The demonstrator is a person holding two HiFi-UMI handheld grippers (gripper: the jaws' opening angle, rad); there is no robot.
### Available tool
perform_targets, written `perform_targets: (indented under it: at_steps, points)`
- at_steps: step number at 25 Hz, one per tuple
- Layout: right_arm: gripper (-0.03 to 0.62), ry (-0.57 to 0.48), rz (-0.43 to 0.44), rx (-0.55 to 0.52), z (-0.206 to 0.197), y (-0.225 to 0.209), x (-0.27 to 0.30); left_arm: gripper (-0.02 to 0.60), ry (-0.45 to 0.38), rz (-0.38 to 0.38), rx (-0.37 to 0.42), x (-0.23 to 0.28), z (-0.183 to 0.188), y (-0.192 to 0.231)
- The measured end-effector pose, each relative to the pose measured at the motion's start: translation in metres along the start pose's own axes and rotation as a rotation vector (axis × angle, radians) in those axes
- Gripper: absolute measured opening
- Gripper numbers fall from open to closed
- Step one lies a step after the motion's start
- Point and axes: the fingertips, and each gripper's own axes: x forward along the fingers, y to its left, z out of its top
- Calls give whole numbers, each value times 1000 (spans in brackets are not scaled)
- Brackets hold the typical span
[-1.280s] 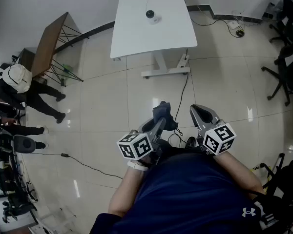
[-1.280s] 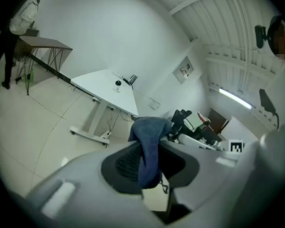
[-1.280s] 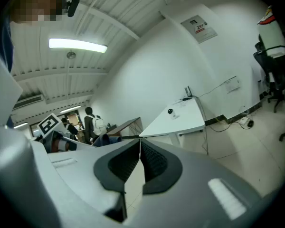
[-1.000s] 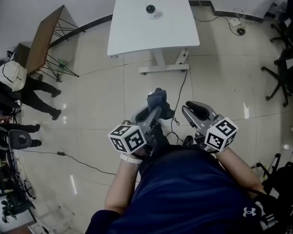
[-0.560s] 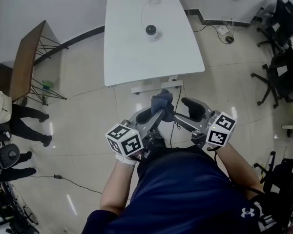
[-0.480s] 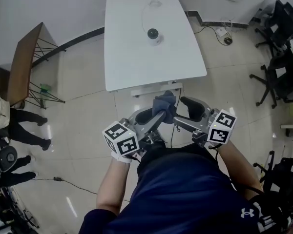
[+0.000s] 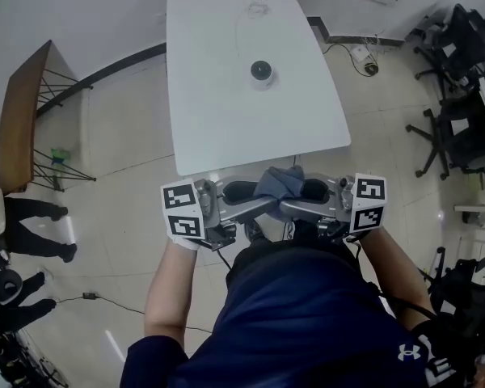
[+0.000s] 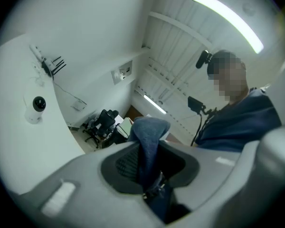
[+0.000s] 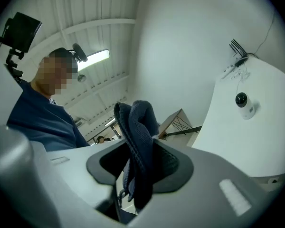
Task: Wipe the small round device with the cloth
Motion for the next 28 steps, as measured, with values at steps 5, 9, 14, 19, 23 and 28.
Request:
perform_targets:
  at_steps: [5,9,14,19,23,28]
  points:
    - [94,-36,19,36,18,-38,-4,86,-84,78,-86,7,13,48]
    - [91,-118,-17,54,51,-92,-12,141,-189,325,-60,14,40,108]
    - [91,-145,-239,-26,108,-184,-48,182,-318,684,28,2,73,181]
    - [92,-14,-538,-142,131,-297,-80,147,-220,984,107,-14,71,239]
    - [91,61,-578,-233,133,-327,-50,102,-38,1102,238,-20,87,276]
    - [91,198,-568,-355,108,-331,11,81,49,1100,223,-40,95,317]
